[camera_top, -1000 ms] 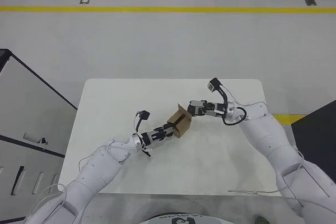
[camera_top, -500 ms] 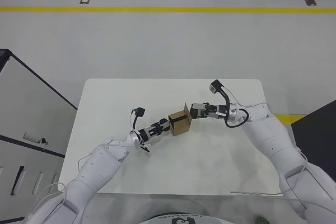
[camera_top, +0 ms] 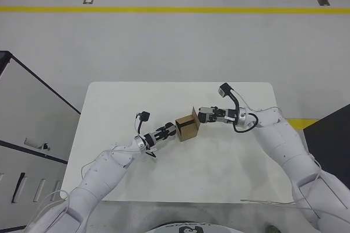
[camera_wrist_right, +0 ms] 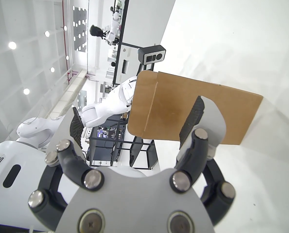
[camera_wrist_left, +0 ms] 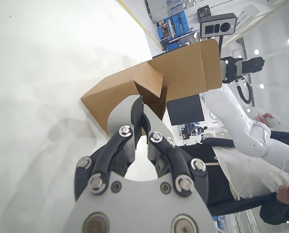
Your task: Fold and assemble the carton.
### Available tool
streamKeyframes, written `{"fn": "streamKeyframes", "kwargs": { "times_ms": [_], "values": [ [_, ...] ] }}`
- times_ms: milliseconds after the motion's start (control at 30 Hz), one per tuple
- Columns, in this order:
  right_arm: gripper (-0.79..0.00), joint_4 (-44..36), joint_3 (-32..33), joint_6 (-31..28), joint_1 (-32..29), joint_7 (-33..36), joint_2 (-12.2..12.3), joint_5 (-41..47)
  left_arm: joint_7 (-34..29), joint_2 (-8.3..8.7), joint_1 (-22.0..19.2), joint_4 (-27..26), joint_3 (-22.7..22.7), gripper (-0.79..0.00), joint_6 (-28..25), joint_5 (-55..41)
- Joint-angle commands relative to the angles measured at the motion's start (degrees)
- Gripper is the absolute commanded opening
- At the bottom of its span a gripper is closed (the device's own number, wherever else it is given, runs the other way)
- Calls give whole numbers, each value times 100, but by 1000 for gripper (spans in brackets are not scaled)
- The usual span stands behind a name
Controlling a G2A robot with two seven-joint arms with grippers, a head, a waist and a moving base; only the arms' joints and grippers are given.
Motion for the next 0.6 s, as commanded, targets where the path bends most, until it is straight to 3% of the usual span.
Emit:
{"fn": "streamKeyframes", "kwargs": {
  "times_ms": [0, 567],
  "values": [
    [0, -76, 41, 103, -3, -82, 25, -158, -80, -9, -11, -10, -1, -785, 75, -41],
    [0, -205, 82, 93, -20, -119, 59, -398, -264, -30, 65, -120, -53, -785, 311, -178]
  ]
}}
